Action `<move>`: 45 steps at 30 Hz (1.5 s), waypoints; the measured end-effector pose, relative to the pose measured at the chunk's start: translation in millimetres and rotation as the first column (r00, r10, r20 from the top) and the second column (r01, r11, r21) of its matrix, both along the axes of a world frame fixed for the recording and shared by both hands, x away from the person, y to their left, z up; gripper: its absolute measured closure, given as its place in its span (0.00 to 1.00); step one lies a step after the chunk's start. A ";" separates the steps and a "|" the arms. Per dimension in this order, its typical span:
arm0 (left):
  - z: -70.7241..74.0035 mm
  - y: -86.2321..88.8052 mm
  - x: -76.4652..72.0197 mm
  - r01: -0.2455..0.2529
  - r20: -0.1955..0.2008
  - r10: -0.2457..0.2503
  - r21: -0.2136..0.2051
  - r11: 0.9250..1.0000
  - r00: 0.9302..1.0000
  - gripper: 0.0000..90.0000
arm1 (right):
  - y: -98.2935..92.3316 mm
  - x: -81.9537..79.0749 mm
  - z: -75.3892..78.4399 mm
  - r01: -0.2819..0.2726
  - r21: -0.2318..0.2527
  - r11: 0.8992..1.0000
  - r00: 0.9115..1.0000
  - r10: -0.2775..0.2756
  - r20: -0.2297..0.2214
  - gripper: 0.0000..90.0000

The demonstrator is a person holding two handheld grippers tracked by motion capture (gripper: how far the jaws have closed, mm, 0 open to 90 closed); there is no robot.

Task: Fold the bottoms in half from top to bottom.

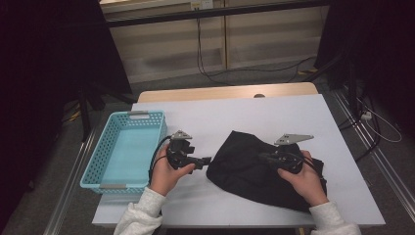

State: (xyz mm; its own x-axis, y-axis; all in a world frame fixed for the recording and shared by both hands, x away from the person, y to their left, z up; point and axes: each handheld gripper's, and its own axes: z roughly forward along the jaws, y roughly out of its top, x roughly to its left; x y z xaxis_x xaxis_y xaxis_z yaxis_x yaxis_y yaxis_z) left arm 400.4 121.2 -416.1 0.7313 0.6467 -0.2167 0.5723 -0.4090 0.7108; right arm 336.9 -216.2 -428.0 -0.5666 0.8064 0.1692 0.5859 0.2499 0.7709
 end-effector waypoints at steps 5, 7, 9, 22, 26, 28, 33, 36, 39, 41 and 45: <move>0.2 -2.3 -0.2 0.008 -0.001 -0.008 -0.004 1.000 1.000 0.19 | -6.1 -3.8 -0.7 0.016 0.001 1.000 1.000 -0.016 -0.007 0.97; -1.0 -3.7 0.5 -0.001 -0.003 0.001 -0.009 1.000 1.000 0.19 | -6.6 -5.4 -1.2 0.019 -0.002 1.000 1.000 -0.019 -0.010 0.97; -1.5 -5.4 1.2 0.006 -0.001 -0.006 -0.007 1.000 1.000 0.19 | -7.1 -6.7 -0.7 0.018 -0.005 1.000 1.000 -0.018 -0.005 0.97; -0.6 -4.7 3.1 0.006 -0.002 -0.006 0.005 1.000 1.000 0.17 | -14.0 -8.7 -0.7 0.021 -0.005 1.000 1.000 -0.021 -0.011 0.97; -0.7 -4.8 3.1 0.006 -0.003 -0.006 0.007 1.000 1.000 0.17 | -14.5 -9.0 -1.5 0.019 -0.011 1.000 1.000 -0.019 -0.012 0.97; -0.6 -5.2 2.9 0.010 -0.001 -0.010 0.011 1.000 1.000 0.17 | -14.9 -9.4 -1.7 0.017 -0.010 1.000 1.000 -0.017 -0.018 0.97; 0.2 -5.7 2.7 -0.001 0.003 0.001 -0.004 1.000 1.000 0.16 | -16.3 -10.8 -1.6 0.017 -0.011 1.000 1.000 -0.017 -0.020 0.97; 0.2 -6.0 3.0 0.004 0.001 -0.004 -0.005 1.000 1.000 0.16 | -16.9 -11.3 -1.9 0.016 -0.011 1.000 1.000 -0.016 -0.020 0.97; -0.4 -5.9 3.6 0.010 -0.001 -0.010 -0.002 1.000 1.000 0.15 | -17.2 -12.0 -2.1 0.015 -0.012 1.000 1.000 -0.016 -0.022 0.96; -0.5 -5.1 4.2 0.010 -0.001 -0.010 -0.001 1.000 1.000 0.15 | -17.7 -12.4 -1.9 0.017 -0.012 1.000 1.000 -0.017 -0.022 0.97; -0.5 -3.7 5.1 0.010 -0.002 -0.010 -0.006 1.000 1.000 0.14 | -19.7 -13.0 -0.8 0.015 -0.010 1.000 1.000 -0.016 -0.017 0.97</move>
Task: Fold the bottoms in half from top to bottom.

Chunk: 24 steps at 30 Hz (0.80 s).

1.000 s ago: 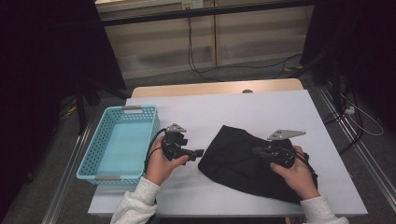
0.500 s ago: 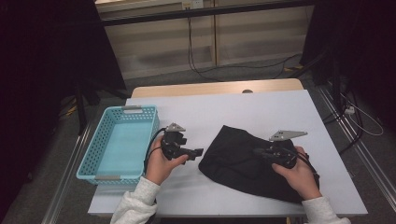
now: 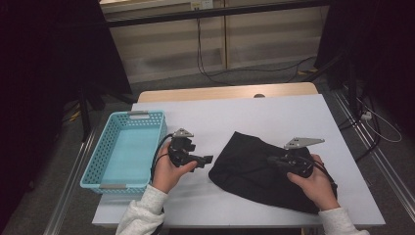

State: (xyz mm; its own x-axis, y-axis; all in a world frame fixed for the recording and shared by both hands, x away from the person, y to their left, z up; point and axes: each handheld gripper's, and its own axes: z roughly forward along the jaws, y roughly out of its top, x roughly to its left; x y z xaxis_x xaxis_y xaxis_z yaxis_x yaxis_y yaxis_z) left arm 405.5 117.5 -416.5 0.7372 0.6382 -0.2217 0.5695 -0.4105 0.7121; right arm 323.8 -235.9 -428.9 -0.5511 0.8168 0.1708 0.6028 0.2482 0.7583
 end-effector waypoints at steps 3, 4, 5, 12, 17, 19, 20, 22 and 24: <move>-0.1 -0.8 0.0 0.000 0.000 0.000 0.002 1.000 1.000 0.14 | -1.1 -0.9 0.5 0.003 0.001 1.000 1.000 -0.003 -0.005 0.97; -0.2 -1.3 0.0 0.003 -0.001 -0.003 0.004 1.000 1.000 0.14 | -1.5 -1.0 0.4 0.004 0.000 1.000 1.000 -0.004 -0.004 0.97; -0.3 -1.7 0.0 0.003 -0.001 -0.003 0.004 1.000 1.000 0.14 | -2.2 -1.3 0.1 0.003 0.000 1.000 1.000 -0.003 -0.004 0.96; 0.1 -3.9 0.4 0.002 0.004 -0.002 0.006 1.000 1.000 0.14 | -5.2 -4.2 0.5 0.008 -0.005 1.000 1.000 -0.008 -0.005 0.96; 0.9 -3.7 0.9 0.011 0.001 -0.011 0.002 1.000 1.000 0.14 | -6.9 -6.0 0.8 0.010 -0.007 1.000 1.000 -0.010 -0.005 0.96; 1.0 -3.6 0.8 0.007 0.004 -0.007 0.000 1.000 1.000 0.14 | -7.1 -6.4 0.7 0.009 -0.008 1.000 1.000 -0.009 -0.005 0.96; 1.0 -3.5 0.7 0.007 0.004 -0.007 0.001 1.000 1.000 0.14 | -7.3 -6.6 0.7 0.009 -0.009 1.000 1.000 -0.009 -0.004 0.96; 1.0 -3.3 0.8 0.011 0.000 -0.011 0.000 1.000 1.000 0.14 | -7.7 -6.8 0.5 0.008 -0.010 1.000 1.000 -0.008 -0.004 0.96; 1.1 -3.0 0.6 0.010 0.001 -0.010 0.003 1.000 1.000 0.14 | -8.3 -6.9 0.4 0.010 -0.009 1.000 1.000 -0.010 -0.005 0.96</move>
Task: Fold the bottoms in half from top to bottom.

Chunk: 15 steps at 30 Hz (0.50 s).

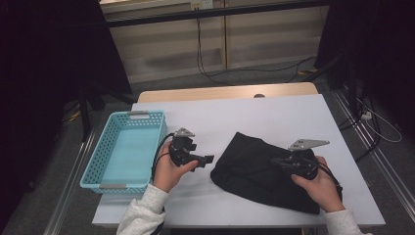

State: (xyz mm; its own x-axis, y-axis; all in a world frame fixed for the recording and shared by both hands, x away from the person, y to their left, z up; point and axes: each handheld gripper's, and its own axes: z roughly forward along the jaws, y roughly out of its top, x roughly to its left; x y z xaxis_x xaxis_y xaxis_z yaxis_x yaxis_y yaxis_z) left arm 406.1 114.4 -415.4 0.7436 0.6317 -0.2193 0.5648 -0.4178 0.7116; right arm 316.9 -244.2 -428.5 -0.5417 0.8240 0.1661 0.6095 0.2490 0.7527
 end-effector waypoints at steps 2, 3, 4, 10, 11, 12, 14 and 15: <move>-0.2 0.3 -0.5 -0.002 0.000 0.002 -0.004 1.000 1.000 0.14 | -0.6 -0.2 0.4 0.003 0.001 1.000 1.000 -0.003 -0.002 0.97; -0.1 0.7 -0.6 0.000 0.002 0.000 -0.001 1.000 1.000 0.14 | -0.8 -0.3 0.7 0.002 0.001 1.000 1.000 -0.002 -0.001 0.96; 0.0 1.2 -0.9 0.000 0.002 0.000 -0.001 1.000 1.000 0.14 | -1.0 -0.3 1.0 0.001 0.000 1.000 1.000 -0.001 0.001 0.96; -0.1 1.9 -2.8 -0.011 0.008 0.011 0.003 1.000 1.000 0.14 | -3.5 -2.9 0.5 0.002 -0.001 1.000 1.000 -0.002 -0.003 0.96; -0.3 1.8 -2.9 -0.008 0.006 0.008 0.003 1.000 1.000 0.14 | -4.3 -3.6 0.5 0.001 0.001 1.000 1.000 -0.001 -0.005 0.96; -0.5 1.6 -3.0 -0.006 0.004 0.006 0.005 1.000 1.000 0.14 | -5.2 -4.2 0.5 0.003 -0.001 1.000 1.000 -0.003 -0.004 0.96; -0.7 1.4 -3.0 -0.002 0.000 0.002 0.001 1.000 1.000 0.14 | -7.2 -5.5 0.9 0.007 0.002 1.000 1.000 -0.007 -0.005 0.96; -0.8 1.2 -3.0 -0.003 0.000 0.003 0.002 1.000 1.000 0.14 | -8.2 -6.1 1.0 0.009 0.003 1.000 1.000 -0.009 -0.003 0.96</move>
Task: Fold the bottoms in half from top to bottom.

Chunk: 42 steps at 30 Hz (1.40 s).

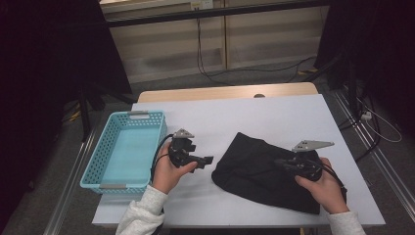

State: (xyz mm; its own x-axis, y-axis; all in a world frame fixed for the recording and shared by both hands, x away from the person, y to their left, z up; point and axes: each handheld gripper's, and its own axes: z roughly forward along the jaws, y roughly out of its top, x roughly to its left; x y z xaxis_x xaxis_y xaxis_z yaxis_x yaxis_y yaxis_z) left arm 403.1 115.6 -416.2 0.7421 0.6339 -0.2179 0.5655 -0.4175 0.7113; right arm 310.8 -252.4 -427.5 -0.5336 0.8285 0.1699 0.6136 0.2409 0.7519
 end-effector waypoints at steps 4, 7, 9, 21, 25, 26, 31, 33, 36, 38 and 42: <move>-0.6 0.0 0.3 0.002 -0.004 -0.002 0.001 1.000 1.000 0.14 | -3.9 -1.8 0.5 0.004 0.002 1.000 1.000 -0.004 -0.001 0.96; -0.6 0.0 0.2 0.001 -0.003 -0.001 0.000 1.000 1.000 0.14 | -6.3 -3.0 0.8 0.005 0.003 1.000 1.000 -0.005 -0.002 0.96; -0.8 -0.2 0.1 0.003 -0.005 -0.003 0.001 1.000 1.000 0.14 | -7.5 -3.6 1.2 0.007 0.004 1.000 1.000 -0.007 0.000 0.96; -0.8 0.1 0.3 0.001 -0.007 -0.001 -0.003 1.000 1.000 0.14 | -9.4 -5.3 2.5 0.002 -0.003 1.000 1.000 -0.002 -0.001 0.96; -2.1 -2.4 -0.5 0.005 -0.005 -0.005 0.000 1.000 1.000 0.14 | -10.7 -5.9 2.7 0.003 -0.002 1.000 1.000 -0.003 0.000 0.96; -2.4 -3.0 -0.7 0.008 -0.008 -0.008 0.000 1.000 1.000 0.14 | -10.9 -6.0 2.8 0.004 -0.002 1.000 1.000 -0.004 0.000 0.96; -4.7 -8.2 -3.5 0.010 -0.009 -0.010 0.000 1.000 1.000 0.14 | -11.1 -6.3 2.8 0.002 -0.005 1.000 1.000 -0.002 -0.001 0.96; -7.8 -12.3 -5.0 0.016 -0.015 -0.016 0.000 1.000 1.000 0.14 | -10.9 -6.2 2.3 0.002 -0.006 1.000 1.000 -0.002 -0.002 0.96; -13.0 -18.7 -7.7 0.028 -0.027 -0.028 0.005 1.000 0.999 0.14 | -11.0 -6.2 1.9 0.003 -0.006 1.000 1.000 -0.003 -0.004 0.96; -17.4 -24.6 -10.4 0.036 -0.028 -0.036 0.009 0.999 0.999 0.14 | -11.4 -6.5 2.1 0.004 -0.006 1.000 1.000 -0.004 -0.002 0.96; -25.1 -34.0 -16.1 0.079 -0.040 -0.077 0.042 0.996 0.996 0.14 | -12.4 -8.4 1.7 0.004 -0.008 1.000 1.000 -0.004 -0.003 0.96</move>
